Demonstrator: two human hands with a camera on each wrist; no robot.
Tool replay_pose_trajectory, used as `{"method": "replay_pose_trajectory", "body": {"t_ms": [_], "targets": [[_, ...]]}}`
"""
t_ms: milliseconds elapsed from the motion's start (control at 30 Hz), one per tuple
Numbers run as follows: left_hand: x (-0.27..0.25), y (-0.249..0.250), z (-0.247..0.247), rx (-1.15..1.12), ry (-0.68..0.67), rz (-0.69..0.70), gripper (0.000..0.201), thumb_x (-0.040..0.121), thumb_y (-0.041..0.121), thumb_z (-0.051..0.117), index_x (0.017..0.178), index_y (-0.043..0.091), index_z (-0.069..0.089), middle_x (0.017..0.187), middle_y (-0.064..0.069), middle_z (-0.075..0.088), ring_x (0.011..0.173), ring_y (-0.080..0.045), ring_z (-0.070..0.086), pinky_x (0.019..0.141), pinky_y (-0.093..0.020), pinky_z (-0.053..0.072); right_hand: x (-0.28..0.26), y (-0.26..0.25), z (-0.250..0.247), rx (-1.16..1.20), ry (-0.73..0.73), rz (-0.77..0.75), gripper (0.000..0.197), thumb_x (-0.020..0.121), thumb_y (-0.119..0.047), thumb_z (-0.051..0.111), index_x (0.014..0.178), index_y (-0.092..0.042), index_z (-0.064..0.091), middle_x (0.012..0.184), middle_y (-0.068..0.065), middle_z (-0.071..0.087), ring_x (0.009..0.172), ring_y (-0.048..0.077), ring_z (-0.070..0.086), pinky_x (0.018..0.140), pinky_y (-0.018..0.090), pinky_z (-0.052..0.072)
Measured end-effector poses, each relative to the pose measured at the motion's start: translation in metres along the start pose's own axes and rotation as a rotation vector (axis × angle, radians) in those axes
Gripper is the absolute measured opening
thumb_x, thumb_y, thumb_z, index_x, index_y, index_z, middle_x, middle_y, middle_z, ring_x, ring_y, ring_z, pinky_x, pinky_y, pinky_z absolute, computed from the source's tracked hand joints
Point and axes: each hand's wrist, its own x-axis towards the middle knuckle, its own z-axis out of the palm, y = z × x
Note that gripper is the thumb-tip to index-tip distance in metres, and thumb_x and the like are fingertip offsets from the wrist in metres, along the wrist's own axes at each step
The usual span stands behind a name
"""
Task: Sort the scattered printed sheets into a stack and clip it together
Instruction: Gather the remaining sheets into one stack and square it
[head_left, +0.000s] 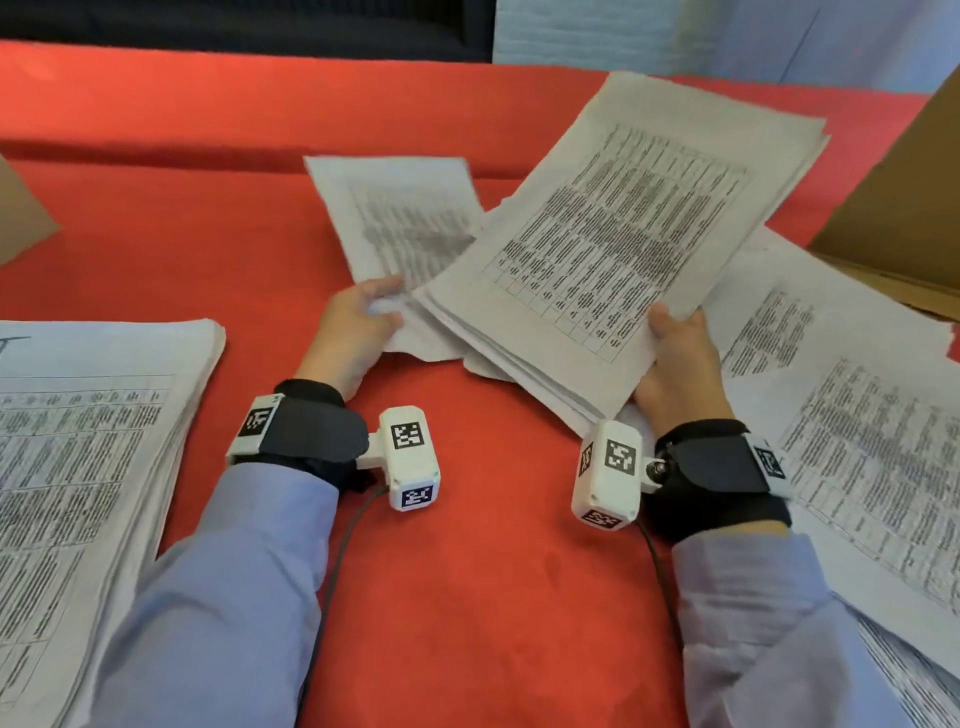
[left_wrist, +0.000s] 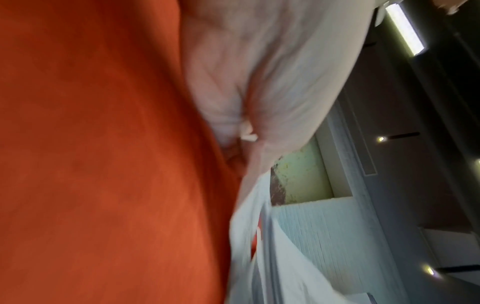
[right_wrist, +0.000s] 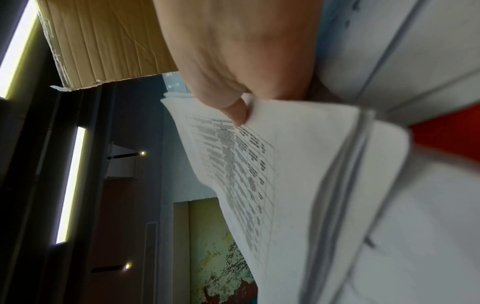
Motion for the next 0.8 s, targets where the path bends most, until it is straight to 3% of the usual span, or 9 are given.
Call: {"method": "replay_pose_trajectory", "body": {"t_ms": [67, 133, 233, 333, 400, 467, 567, 667, 800], "targets": [[0.004, 0.003, -0.013, -0.131, 0.218, 0.090, 0.046, 0.088, -0.005, 0.048, 0.130, 0.012, 0.054, 0.131, -0.005, 0.056, 0.117, -0.015, 0.056, 0.100, -0.023, 0.046, 0.001, -0.002, 0.000, -0.026, 0.035, -0.034, 0.027, 0.101, -0.011, 0.041, 0.125, -0.020, 0.048, 0.117, 0.007, 0.066, 0.095, 0.022, 0.069, 0.075, 0.043, 0.060], [0.007, 0.006, -0.030, -0.426, 0.328, 0.167, 0.043, 0.088, -0.005, 0.049, 0.125, 0.015, 0.056, 0.134, -0.008, 0.055, 0.120, -0.016, 0.056, 0.102, -0.026, 0.045, 0.001, -0.003, -0.001, -0.091, 0.069, -0.059, 0.022, 0.102, -0.012, 0.040, 0.121, -0.020, 0.046, 0.116, 0.007, 0.063, 0.086, 0.017, 0.067, 0.064, 0.031, 0.061], [0.007, 0.010, -0.050, -0.795, 0.322, 0.153, 0.040, 0.092, -0.007, 0.042, 0.118, 0.018, 0.057, 0.138, -0.014, 0.051, 0.126, -0.020, 0.052, 0.103, -0.031, 0.044, 0.003, -0.002, 0.002, -0.079, 0.052, -0.050, 0.021, 0.101, -0.010, 0.041, 0.117, -0.020, 0.050, 0.112, 0.007, 0.064, 0.089, 0.019, 0.067, 0.070, 0.037, 0.061], [0.005, 0.016, -0.055, -0.982, 0.279, 0.131, 0.035, 0.092, -0.005, 0.043, 0.103, 0.014, 0.070, 0.132, -0.011, 0.059, 0.123, -0.018, 0.055, 0.103, -0.027, 0.043, 0.002, 0.002, 0.013, -0.088, -0.067, 0.023, 0.026, 0.102, -0.008, 0.039, 0.123, -0.018, 0.049, 0.109, 0.007, 0.066, 0.093, 0.023, 0.068, 0.074, 0.041, 0.059], [0.000, 0.026, -0.046, -0.863, 0.222, 0.098, 0.032, 0.092, -0.003, 0.043, 0.097, 0.013, 0.071, 0.108, -0.002, 0.072, 0.096, -0.009, 0.069, 0.080, -0.017, 0.052, -0.002, 0.005, 0.019, -0.191, -0.150, 0.057, 0.026, 0.102, -0.009, 0.040, 0.125, -0.015, 0.049, 0.105, 0.007, 0.067, 0.087, 0.019, 0.070, 0.066, 0.034, 0.061], [-0.007, 0.031, -0.032, -0.621, 0.127, 0.018, 0.027, 0.091, -0.005, 0.044, 0.094, 0.010, 0.066, 0.080, 0.005, 0.074, 0.069, -0.004, 0.067, 0.056, -0.012, 0.048, -0.006, 0.006, 0.023, -0.278, -0.212, 0.083, 0.023, 0.102, -0.010, 0.041, 0.123, -0.011, 0.051, 0.095, 0.005, 0.068, 0.069, 0.012, 0.072, 0.054, 0.026, 0.059], [-0.018, 0.029, -0.015, -0.203, -0.071, -0.071, 0.028, 0.087, -0.006, 0.047, 0.082, 0.013, 0.067, 0.081, 0.001, 0.072, 0.080, -0.014, 0.063, 0.064, -0.020, 0.053, -0.011, 0.003, 0.025, -0.343, -0.276, 0.101, 0.022, 0.101, -0.005, 0.039, 0.118, -0.009, 0.053, 0.076, -0.001, 0.070, 0.052, 0.003, 0.068, 0.042, 0.016, 0.050], [-0.016, 0.025, -0.014, 0.055, -0.093, -0.065, 0.032, 0.082, -0.005, 0.048, 0.071, 0.020, 0.064, 0.083, 0.003, 0.065, 0.079, -0.015, 0.057, 0.068, -0.026, 0.044, -0.015, 0.001, 0.024, -0.372, -0.297, 0.081, 0.019, 0.098, -0.005, 0.047, 0.107, -0.016, 0.060, 0.071, -0.008, 0.072, 0.053, 0.002, 0.069, 0.042, 0.015, 0.049], [-0.015, 0.019, -0.015, 0.228, -0.150, -0.063, 0.031, 0.080, 0.000, 0.052, 0.084, 0.029, 0.061, 0.098, 0.001, 0.061, 0.090, -0.017, 0.055, 0.073, -0.030, 0.039, -0.016, -0.001, 0.025, -0.303, -0.308, 0.085, 0.026, 0.100, -0.003, 0.040, 0.101, -0.018, 0.060, 0.064, -0.011, 0.073, 0.056, 0.003, 0.070, 0.044, 0.015, 0.050]]}}
